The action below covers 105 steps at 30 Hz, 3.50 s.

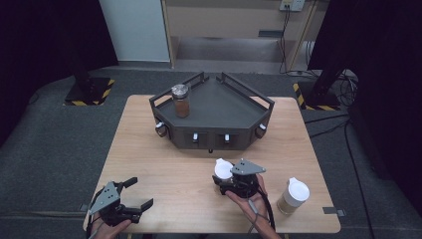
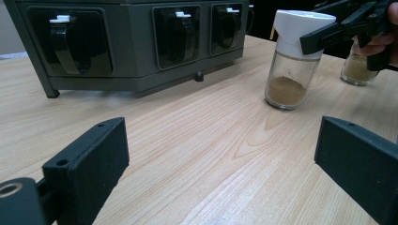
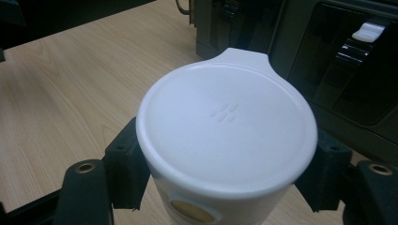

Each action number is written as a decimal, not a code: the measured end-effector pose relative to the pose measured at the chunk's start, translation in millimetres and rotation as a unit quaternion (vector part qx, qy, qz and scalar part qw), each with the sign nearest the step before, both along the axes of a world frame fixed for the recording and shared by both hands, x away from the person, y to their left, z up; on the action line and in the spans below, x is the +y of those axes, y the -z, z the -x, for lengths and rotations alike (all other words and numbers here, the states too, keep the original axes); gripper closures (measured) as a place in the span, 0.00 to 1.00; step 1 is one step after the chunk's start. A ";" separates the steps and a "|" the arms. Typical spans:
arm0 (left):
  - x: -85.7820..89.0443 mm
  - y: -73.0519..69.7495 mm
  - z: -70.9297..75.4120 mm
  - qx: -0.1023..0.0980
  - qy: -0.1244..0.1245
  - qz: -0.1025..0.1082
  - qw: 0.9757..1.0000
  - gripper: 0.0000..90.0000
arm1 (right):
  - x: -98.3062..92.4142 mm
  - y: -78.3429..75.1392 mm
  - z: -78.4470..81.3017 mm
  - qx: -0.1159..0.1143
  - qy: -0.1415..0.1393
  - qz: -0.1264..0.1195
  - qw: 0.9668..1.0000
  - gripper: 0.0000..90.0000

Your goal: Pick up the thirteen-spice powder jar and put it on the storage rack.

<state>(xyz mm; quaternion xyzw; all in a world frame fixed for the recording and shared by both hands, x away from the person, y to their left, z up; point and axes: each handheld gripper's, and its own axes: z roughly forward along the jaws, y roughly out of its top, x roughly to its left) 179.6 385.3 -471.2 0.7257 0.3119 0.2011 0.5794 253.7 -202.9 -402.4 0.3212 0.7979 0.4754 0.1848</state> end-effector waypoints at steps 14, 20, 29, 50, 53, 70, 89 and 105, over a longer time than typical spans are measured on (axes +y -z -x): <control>-0.1 -0.2 0.1 0.000 0.001 -0.001 1.000 0.02 | 0.4 -26.8 -8.9 0.001 -0.011 0.007 1.000 0.34; -0.5 -0.4 -0.7 0.002 0.003 -0.002 1.000 0.02 | 2.4 -42.1 -16.4 0.002 -0.019 0.010 1.000 0.34; -0.2 -0.3 -1.5 0.004 0.004 -0.002 1.000 0.02 | 7.7 -70.2 -30.9 0.006 -0.027 0.011 1.000 0.34; 0.4 0.0 -1.6 0.006 0.005 0.001 1.000 0.02 | 19.2 -144.5 -73.9 0.015 -0.047 0.010 0.999 0.34; 0.5 0.0 -1.9 0.006 0.006 0.000 1.000 0.02 | 21.8 -154.4 -78.7 0.011 -0.045 0.009 0.999 0.34; 0.8 0.0 -2.1 0.007 0.007 0.000 1.000 0.02 | 33.3 -187.0 -118.9 0.006 -0.017 0.009 1.000 0.34; 0.8 0.2 -2.4 0.006 0.008 0.000 1.000 0.02 | 55.5 -181.0 -168.8 0.012 0.031 0.013 0.999 0.34; 0.8 0.2 -2.6 0.005 0.011 -0.002 1.000 0.02 | 79.1 -159.3 -196.0 0.026 0.086 0.023 0.996 0.34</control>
